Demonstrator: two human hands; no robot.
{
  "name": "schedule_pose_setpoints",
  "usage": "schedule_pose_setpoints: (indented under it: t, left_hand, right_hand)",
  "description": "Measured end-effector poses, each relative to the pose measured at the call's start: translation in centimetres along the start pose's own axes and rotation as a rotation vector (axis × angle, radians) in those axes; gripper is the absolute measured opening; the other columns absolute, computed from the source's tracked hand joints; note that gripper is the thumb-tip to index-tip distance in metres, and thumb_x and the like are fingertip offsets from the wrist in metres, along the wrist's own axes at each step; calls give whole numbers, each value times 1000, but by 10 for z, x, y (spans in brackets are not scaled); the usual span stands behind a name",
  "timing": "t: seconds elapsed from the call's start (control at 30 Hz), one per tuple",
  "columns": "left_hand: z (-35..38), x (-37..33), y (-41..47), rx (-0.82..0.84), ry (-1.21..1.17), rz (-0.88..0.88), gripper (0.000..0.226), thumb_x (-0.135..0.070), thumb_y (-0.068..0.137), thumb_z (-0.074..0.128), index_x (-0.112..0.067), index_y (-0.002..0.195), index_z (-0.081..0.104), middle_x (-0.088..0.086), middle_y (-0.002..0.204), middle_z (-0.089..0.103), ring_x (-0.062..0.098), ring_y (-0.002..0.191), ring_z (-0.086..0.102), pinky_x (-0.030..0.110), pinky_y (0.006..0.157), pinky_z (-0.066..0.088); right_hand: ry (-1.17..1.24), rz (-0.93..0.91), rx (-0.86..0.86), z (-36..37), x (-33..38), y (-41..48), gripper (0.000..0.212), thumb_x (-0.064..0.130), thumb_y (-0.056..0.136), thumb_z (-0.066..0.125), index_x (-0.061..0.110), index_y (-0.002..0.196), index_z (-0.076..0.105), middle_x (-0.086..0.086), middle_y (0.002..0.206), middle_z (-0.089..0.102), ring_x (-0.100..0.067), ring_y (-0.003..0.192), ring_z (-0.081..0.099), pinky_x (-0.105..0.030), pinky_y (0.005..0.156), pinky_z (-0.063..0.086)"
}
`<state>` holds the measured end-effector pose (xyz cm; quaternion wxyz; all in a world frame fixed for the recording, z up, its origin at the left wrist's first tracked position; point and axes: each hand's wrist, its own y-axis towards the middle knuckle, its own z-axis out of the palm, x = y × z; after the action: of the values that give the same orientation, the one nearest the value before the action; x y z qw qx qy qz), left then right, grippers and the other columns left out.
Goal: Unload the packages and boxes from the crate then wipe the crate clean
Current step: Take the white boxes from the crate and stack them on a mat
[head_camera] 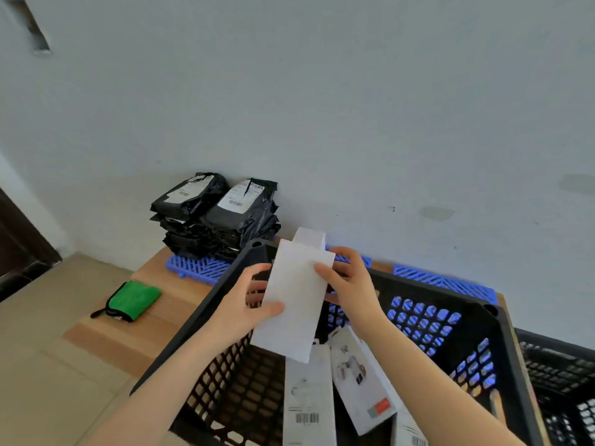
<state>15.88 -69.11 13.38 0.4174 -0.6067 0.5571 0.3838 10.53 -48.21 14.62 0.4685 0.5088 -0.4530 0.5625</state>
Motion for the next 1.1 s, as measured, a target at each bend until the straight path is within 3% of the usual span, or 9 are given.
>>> schedule_pose_setpoints:
  t: [0.1, 0.2, 0.3, 0.43, 0.57, 0.67, 0.83, 0.97, 1.1]
  left_hand:
    - [0, -15, -4, 53, -26, 43, 78, -32, 75, 82, -47, 135, 35, -6, 123, 60, 12, 111, 61, 34, 87, 56]
    - [-3, -32, 4, -5, -107, 81, 72, -23, 83, 75, -44, 139, 36, -8, 119, 61, 9, 104, 64, 31, 78, 59]
    - [-10, -48, 23, -45, -251, 60, 64, -20, 87, 70, -46, 135, 36, -4, 116, 62, 13, 100, 66, 27, 68, 59]
    - [-21, -58, 64, -75, -236, 106, 64, -23, 86, 72, -42, 136, 38, -3, 119, 58, 14, 103, 63, 33, 74, 61]
    - [-39, -59, 124, 15, -244, 91, 42, -29, 93, 63, -48, 126, 46, -9, 122, 59, 12, 109, 61, 43, 89, 57]
    - [-48, -47, 178, 102, -185, 77, 47, -31, 91, 63, -49, 131, 47, -10, 123, 60, 13, 114, 59, 45, 97, 52]
    - [-44, -7, 248, 199, -165, 9, 63, -22, 89, 69, -42, 139, 36, -4, 117, 66, 11, 105, 65, 34, 92, 54]
    - [-31, 38, 287, 262, -115, -56, 61, -22, 87, 71, -29, 142, 44, -2, 114, 69, 13, 103, 66, 39, 92, 55]
    - [-18, 78, 302, 321, -106, -122, 58, -24, 87, 70, -36, 138, 47, -5, 113, 69, 11, 103, 66, 41, 92, 55]
  right_hand:
    - [143, -32, -121, 1, 26, 4, 40, 24, 86, 70, 23, 116, 43, -4, 106, 67, -19, 93, 68, -41, 78, 59]
    - [165, -43, -159, 7, 37, 13, 36, 30, 86, 70, 20, 113, 49, -5, 115, 63, -21, 102, 65, -40, 84, 58]
    - [40, -56, -16, 16, 32, 22, 50, 39, 81, 71, 42, 127, 50, 1, 130, 52, -20, 113, 60, -45, 92, 54]
    - [-31, -20, 76, 29, 32, 43, 82, 24, 84, 73, 56, 142, 23, 1, 126, 54, -22, 107, 63, -49, 85, 56]
    - [-13, -6, -64, 35, 39, 87, 72, 24, 85, 72, 47, 139, 30, -2, 124, 57, -23, 106, 63, -50, 83, 57]
    - [-65, 42, -168, 39, 30, 130, 63, 24, 86, 70, 41, 137, 37, 2, 121, 55, -24, 108, 60, -51, 83, 56]
    - [-223, 188, -239, 39, -10, 199, 70, 26, 84, 70, 43, 142, 34, -2, 119, 61, -24, 103, 63, -49, 85, 55]
    - [-300, 352, -255, 38, -50, 230, 71, 22, 84, 69, 34, 144, 33, -8, 107, 66, -30, 98, 65, -53, 82, 55]
    - [-355, 493, -216, 38, -77, 244, 64, 14, 89, 64, 27, 144, 33, -11, 106, 65, -30, 97, 65, -52, 83, 55]
